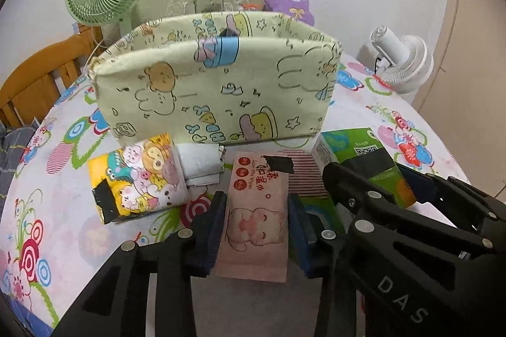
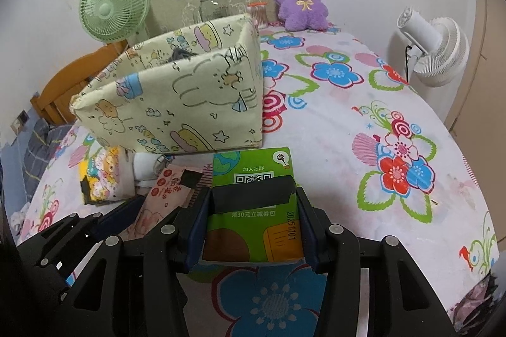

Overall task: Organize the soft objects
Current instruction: 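Lift the pink pack with the left tool while the right tool carries the green pack over the basket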

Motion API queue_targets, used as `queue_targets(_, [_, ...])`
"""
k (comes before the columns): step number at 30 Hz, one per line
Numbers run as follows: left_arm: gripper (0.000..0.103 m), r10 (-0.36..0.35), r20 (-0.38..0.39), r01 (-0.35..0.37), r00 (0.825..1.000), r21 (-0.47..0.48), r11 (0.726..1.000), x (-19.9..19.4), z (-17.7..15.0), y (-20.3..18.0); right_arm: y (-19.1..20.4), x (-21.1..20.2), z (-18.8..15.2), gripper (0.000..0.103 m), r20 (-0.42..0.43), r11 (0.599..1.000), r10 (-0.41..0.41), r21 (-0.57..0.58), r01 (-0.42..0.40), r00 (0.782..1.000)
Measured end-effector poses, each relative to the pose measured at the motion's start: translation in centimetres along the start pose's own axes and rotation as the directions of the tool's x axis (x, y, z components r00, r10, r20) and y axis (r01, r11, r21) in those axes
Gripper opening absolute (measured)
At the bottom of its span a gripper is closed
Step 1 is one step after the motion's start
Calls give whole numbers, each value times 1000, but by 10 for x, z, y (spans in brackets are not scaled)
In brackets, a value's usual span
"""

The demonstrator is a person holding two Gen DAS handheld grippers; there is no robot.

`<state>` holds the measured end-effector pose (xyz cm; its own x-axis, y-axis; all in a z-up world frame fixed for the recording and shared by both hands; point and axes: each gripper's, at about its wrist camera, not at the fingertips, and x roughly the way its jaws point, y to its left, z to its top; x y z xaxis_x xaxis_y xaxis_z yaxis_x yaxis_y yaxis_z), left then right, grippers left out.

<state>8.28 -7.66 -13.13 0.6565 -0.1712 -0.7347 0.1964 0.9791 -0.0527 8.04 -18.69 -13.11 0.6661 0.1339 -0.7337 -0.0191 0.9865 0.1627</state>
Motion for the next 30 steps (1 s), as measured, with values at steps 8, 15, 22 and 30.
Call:
queue_targets(8, [39,-1,52,1,999,-2,1000,-26,3,-3,4,-25,3,54,49,1000,9,6,-10,999])
queue_targets(15, [39,7,111,-6,994,-8,1000,-51,8,-4,11,-50,9,53,105,1000,10,-9,-9,994])
queue_targets(22, [39,21,161,-20,987,-9,1000,-75,13,-3,21,-75,14,53,154,1000,13,-20,-10,988])
queue_targets(30, [39,41,206,-39,978,-11,999,-98,22,1,32,-97,23,53,195,1000,12,-30,-6,981])
